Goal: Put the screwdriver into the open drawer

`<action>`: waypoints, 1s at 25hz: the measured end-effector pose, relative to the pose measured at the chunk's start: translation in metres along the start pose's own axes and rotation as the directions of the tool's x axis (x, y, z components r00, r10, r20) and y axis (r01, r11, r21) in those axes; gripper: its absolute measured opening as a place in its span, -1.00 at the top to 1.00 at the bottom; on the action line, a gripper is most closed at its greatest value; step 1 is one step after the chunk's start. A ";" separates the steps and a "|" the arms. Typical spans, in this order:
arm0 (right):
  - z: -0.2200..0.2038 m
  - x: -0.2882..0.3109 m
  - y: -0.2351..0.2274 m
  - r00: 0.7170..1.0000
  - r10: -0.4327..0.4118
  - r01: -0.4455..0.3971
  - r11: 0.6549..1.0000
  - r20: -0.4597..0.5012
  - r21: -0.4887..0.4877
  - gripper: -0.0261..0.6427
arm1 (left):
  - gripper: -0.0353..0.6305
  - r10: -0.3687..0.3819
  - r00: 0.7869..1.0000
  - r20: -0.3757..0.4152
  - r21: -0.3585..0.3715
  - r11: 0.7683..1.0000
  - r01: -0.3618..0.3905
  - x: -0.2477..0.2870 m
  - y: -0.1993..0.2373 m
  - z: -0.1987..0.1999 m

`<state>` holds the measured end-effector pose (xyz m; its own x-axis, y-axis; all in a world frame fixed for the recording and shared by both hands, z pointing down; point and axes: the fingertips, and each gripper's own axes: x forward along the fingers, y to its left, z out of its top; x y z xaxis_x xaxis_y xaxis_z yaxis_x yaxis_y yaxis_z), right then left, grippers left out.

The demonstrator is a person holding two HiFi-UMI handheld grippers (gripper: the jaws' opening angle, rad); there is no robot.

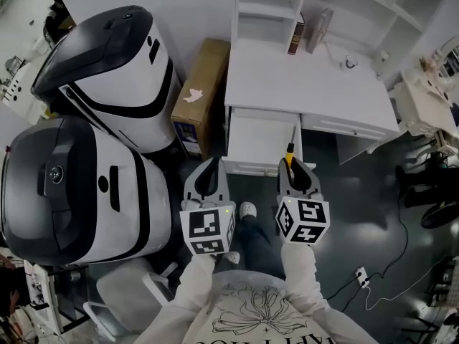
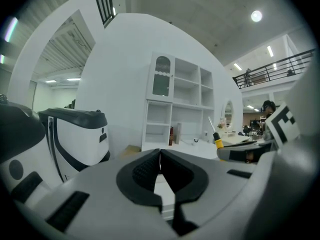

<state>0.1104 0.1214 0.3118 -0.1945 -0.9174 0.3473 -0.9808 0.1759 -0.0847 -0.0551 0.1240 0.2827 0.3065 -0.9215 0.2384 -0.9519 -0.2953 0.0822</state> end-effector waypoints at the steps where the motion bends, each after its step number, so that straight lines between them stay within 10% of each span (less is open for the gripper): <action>1: 0.003 0.009 -0.005 1.000 0.005 -0.005 1.000 -0.002 -0.001 0.71 | 0.88 0.003 1.000 -0.001 0.000 1.000 -0.003 0.010 -0.001 0.002; 25: 0.044 0.199 -0.074 0.983 0.147 -0.148 0.989 -0.106 -0.006 0.71 | 0.88 0.119 0.990 -0.077 -0.026 0.992 -0.122 0.199 0.020 0.027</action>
<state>0.1451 -0.0896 0.3461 -0.3370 -0.8385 0.4281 -0.9412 0.3121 -0.1296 -0.0138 -0.0721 0.3056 0.1901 -0.9279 0.3207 -0.9816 -0.1741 0.0780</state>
